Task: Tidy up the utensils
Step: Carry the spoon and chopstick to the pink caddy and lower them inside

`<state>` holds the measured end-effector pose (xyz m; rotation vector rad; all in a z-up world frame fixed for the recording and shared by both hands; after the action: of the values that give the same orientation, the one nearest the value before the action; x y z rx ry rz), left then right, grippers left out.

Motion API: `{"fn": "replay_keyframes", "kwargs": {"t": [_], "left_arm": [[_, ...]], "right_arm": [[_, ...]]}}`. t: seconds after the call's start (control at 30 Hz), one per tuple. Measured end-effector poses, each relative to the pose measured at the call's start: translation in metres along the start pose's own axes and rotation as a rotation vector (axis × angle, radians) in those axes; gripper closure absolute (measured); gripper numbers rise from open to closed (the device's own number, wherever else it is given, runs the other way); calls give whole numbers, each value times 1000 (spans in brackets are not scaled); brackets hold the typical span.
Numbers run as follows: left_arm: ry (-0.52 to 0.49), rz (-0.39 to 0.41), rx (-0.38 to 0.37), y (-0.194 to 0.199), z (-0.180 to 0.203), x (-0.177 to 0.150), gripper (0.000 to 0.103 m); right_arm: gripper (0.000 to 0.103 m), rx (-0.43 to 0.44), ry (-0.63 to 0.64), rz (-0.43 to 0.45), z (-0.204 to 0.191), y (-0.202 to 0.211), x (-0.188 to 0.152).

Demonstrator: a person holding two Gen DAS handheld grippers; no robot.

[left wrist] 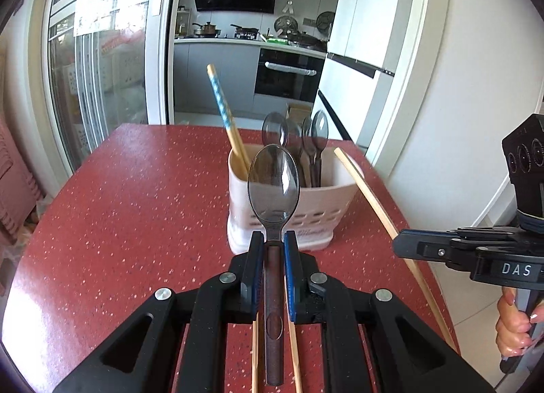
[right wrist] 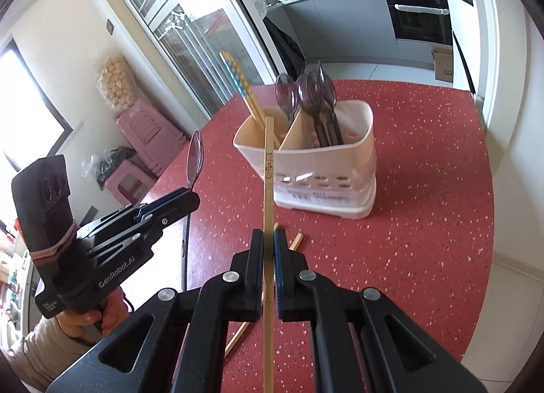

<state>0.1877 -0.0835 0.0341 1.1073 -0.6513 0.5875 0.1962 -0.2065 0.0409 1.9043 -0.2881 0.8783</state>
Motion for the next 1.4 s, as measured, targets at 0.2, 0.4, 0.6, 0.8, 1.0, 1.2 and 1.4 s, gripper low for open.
{"fn": "replay_keyframes", "kwargs": {"t": [0.2, 0.4, 0.6, 0.8, 1.0, 1.2, 1.4], "left_arm": [[26, 56, -17, 2, 3, 27, 62], [56, 116, -34, -1, 2, 65, 62], [104, 179, -59, -13, 2, 108, 62], [122, 234, -41, -37, 0, 133, 62], [130, 257, -5, -69, -7, 149, 62], [125, 286, 16, -91, -14, 150, 62], [108, 308, 30, -107, -15, 134, 62]], "right_arm": [[97, -6, -2, 75, 8, 8, 28], [97, -3, -32, 161, 21, 15, 63], [97, -30, -23, 235, 33, 11, 100], [97, -94, 10, 312, 47, 0, 132], [97, -139, -4, 384, 74, -20, 166], [97, -195, 7, 432, 92, -40, 179], [97, -275, 88, 469, 90, -54, 169]]}}
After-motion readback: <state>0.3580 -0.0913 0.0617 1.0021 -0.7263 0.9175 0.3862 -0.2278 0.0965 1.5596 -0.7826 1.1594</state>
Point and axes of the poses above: each gripper's, at about its wrist camera, not at the fingertips, and y roughly against the way its jaws point, z to its right, x to its top, the point moved 9 cm from there along -y, roughly the way its jaws point, and after that the axes turned 10 degrees about y, right-handed, at the moved point
